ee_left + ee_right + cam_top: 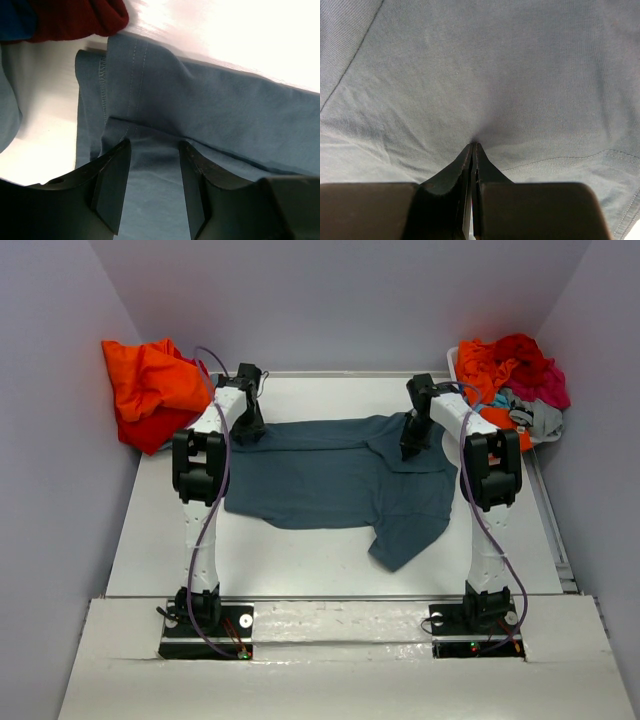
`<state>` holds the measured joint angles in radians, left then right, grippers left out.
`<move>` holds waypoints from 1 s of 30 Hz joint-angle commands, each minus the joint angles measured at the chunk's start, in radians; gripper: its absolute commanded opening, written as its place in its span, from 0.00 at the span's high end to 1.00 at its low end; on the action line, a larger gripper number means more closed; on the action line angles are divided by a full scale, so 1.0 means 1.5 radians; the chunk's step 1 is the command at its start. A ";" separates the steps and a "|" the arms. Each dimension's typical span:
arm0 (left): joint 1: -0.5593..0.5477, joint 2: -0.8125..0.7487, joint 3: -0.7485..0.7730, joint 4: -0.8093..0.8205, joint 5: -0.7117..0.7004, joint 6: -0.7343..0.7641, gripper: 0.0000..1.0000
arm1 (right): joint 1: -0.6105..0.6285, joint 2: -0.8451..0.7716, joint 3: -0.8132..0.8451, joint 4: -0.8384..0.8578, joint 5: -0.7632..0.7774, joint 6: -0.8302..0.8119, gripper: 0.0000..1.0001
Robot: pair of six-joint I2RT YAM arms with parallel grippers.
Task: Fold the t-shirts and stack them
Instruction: Fold the tshirt
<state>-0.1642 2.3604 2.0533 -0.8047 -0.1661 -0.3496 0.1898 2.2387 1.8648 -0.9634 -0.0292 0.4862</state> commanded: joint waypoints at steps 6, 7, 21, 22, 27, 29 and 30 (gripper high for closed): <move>-0.001 -0.033 0.024 -0.013 -0.056 -0.014 0.45 | 0.001 -0.006 0.011 0.007 -0.014 -0.005 0.93; -0.001 -0.035 0.028 -0.008 -0.063 -0.017 0.44 | 0.001 -0.005 0.009 0.007 -0.013 -0.006 0.93; 0.005 -0.010 0.071 -0.037 -0.115 -0.030 0.45 | 0.001 0.002 -0.001 0.009 -0.016 -0.011 0.93; 0.005 -0.012 0.061 -0.036 -0.119 -0.030 0.44 | 0.001 0.002 -0.002 0.009 -0.017 -0.011 0.93; 0.011 -0.014 0.042 -0.027 -0.121 -0.029 0.45 | 0.001 0.005 -0.001 0.010 -0.021 -0.010 0.93; 0.011 -0.008 0.042 -0.028 -0.122 -0.029 0.45 | 0.001 0.007 0.001 0.009 -0.022 -0.010 0.93; 0.011 -0.005 0.040 -0.028 -0.122 -0.029 0.45 | 0.001 0.006 0.002 0.009 -0.022 -0.010 0.93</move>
<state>-0.1551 2.3608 2.1254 -0.8356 -0.3157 -0.3801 0.1894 2.2391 1.8633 -0.9630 -0.0494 0.4824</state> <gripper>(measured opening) 0.556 0.070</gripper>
